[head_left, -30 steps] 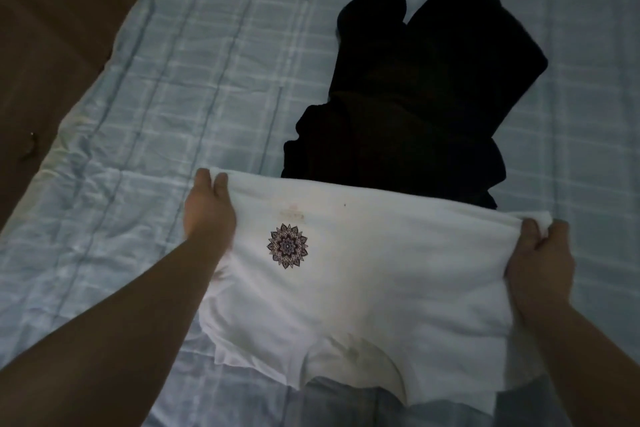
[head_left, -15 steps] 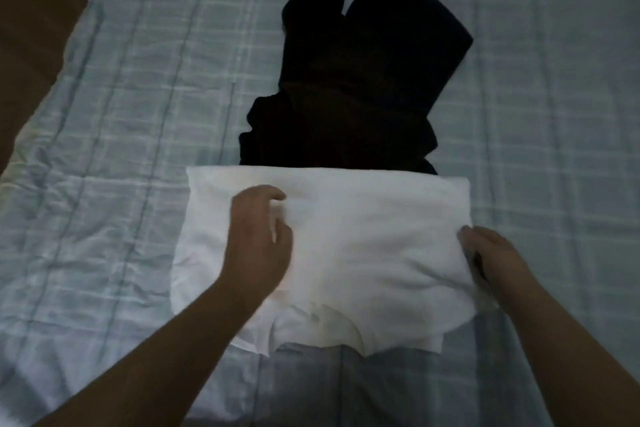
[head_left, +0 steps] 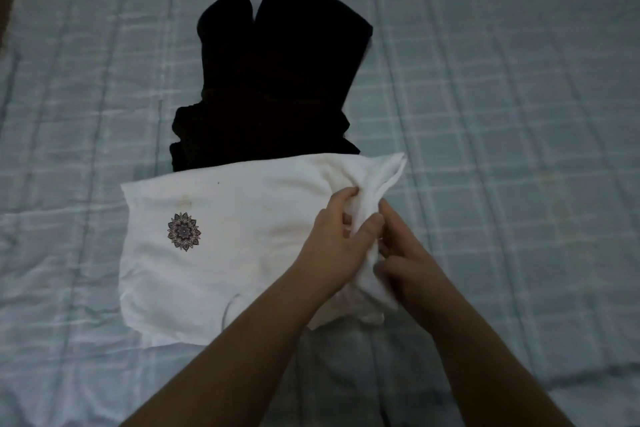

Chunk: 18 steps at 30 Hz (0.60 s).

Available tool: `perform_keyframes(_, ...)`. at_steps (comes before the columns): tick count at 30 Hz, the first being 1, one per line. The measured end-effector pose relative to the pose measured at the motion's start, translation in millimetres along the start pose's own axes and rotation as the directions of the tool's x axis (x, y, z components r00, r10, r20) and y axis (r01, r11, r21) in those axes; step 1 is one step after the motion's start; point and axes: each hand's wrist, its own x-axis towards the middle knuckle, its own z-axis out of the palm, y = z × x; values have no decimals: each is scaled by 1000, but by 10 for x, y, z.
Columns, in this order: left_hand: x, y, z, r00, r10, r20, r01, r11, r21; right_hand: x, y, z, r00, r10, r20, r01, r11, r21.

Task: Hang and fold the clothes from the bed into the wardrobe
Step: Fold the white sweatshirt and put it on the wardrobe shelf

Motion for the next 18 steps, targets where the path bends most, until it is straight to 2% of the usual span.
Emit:
perform_keyframes(3, -215, 28, -189, 998, 65, -16, -66, 997, -30, -83, -92, 298, 992, -4, 125, -12, 992, 125)
perform_keyframes(6, -359, -92, -562, 991, 115, -68, -118, 992, -46, -12, -116, 596, 988, 32, 151, -55, 988, 144)
perform_keyframes(11, -584, -414, -1336, 982, 111, -153, -137, 975, -174, 219, -211, 1325, 988, 64, 140, -57, 997, -51)
perform_keyframes(15, -705, -819, -1975, 980, 17, -198, -77, 952, -296, 434, -243, 2111, 990, 61, 130, -46, 992, -117)
perform_keyframes(18, -751, -1203, -2415, 976, -88, -199, -11, 893, -449, 653, -169, 2689, 987, 62, 150, -25, 972, -235)
